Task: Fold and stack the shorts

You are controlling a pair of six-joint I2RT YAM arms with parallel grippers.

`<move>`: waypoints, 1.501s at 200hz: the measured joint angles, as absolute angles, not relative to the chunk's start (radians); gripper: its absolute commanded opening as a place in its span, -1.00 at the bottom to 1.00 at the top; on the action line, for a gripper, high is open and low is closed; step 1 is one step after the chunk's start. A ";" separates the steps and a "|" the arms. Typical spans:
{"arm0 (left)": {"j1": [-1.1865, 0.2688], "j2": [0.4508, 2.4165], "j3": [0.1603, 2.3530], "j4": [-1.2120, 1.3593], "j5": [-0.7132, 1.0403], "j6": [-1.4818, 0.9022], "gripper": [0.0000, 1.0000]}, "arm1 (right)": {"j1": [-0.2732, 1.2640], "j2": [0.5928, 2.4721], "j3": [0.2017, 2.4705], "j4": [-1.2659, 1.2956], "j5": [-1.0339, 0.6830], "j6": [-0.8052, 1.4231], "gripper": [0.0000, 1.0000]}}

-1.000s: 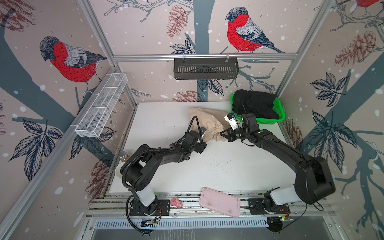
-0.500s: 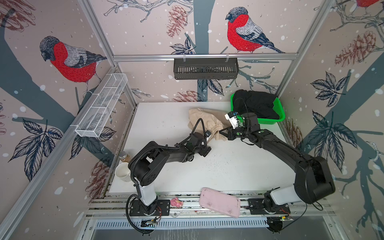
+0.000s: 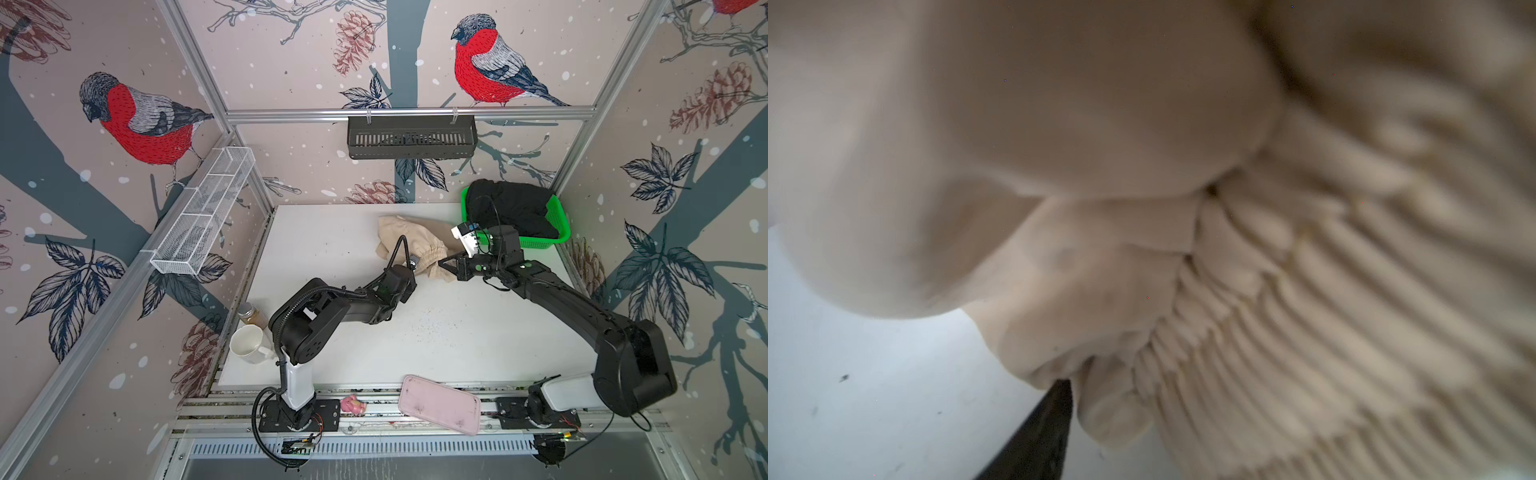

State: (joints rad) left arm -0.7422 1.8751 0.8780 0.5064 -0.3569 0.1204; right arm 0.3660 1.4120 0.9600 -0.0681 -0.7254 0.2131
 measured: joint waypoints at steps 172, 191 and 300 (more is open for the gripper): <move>-0.742 1.631 1.253 -0.267 0.049 -0.066 -1.00 | 0.460 1.507 1.075 -0.288 -0.109 0.105 0.54; -0.740 1.709 1.332 -0.355 0.030 -0.089 -1.00 | 0.579 1.426 0.937 -0.220 -0.015 0.112 0.55; -0.696 1.686 1.352 -0.454 0.023 -0.131 -1.00 | 0.802 1.427 0.502 0.310 0.385 0.208 0.68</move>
